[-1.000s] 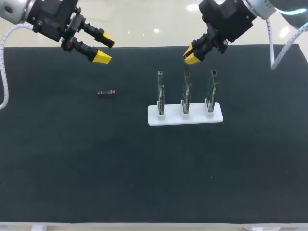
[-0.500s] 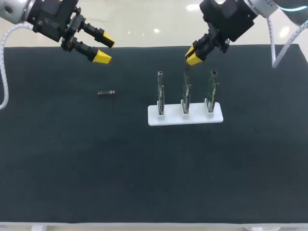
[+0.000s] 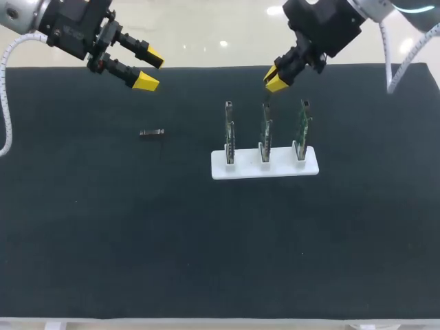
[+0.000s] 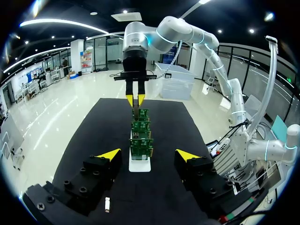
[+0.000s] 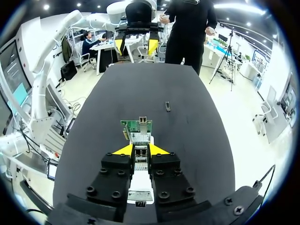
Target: Pick up the optical module with the left hand, and insert it into the network port with the right hand.
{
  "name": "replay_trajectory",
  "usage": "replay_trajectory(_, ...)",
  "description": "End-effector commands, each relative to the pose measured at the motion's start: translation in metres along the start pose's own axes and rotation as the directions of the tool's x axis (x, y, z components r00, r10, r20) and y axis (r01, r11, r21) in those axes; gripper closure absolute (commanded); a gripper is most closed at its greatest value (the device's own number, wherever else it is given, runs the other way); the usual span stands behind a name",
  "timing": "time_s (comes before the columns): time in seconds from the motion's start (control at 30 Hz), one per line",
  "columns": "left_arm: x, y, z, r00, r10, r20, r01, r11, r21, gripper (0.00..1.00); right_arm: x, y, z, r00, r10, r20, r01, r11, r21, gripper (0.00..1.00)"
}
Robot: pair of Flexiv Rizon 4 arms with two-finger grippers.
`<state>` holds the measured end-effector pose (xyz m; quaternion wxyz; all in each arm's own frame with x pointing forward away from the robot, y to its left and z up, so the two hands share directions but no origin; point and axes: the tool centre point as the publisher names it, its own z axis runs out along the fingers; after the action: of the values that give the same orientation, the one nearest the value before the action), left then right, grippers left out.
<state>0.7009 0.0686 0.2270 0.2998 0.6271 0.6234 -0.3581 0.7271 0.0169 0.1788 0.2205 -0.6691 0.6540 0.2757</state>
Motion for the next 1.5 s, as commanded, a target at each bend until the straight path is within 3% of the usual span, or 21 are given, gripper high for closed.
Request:
replay_trajectory(0.03,0.0,0.001,0.0,1.0,-0.001,-0.003,0.001,1.0,0.001,0.0,0.0,-0.004,0.002,1.0,0.003,-0.012,-0.003,1.0,-0.012,1.0)
replay_trajectory(1.2,0.0,0.001,0.0,1.0,-0.001,-0.003,0.001,1.0,0.001,0.0,-0.004,-0.007,0.01,1.0,0.003,-0.018,-0.004,1.0,-0.026,1.0)
replay_trajectory(1.23,0.0,0.001,0.0,1.0,-0.001,-0.003,0.001,1.0,0.001,0.0,-0.005,-0.007,0.009,1.0,0.004,-0.019,-0.004,1.0,-0.026,0.93)
replay_trajectory(1.27,0.0,0.001,0.0,1.0,-0.001,-0.003,0.001,1.0,0.001,0.0,-0.006,-0.007,0.008,1.0,0.004,-0.02,-0.005,1.0,-0.026,0.69)
replay_trajectory(1.3,0.0,0.001,0.0,1.0,-0.001,-0.003,0.001,1.0,0.001,0.0,-0.008,-0.007,0.006,1.0,0.006,-0.026,-0.007,1.0,-0.027,0.0)
replay_trajectory(1.5,0.0,0.001,0.0,1.0,-0.001,-0.003,0.001,1.0,0.001,0.0,-0.014,-0.004,-0.003,0.999,0.021,-0.049,-0.022,1.0,-0.023,0.0)
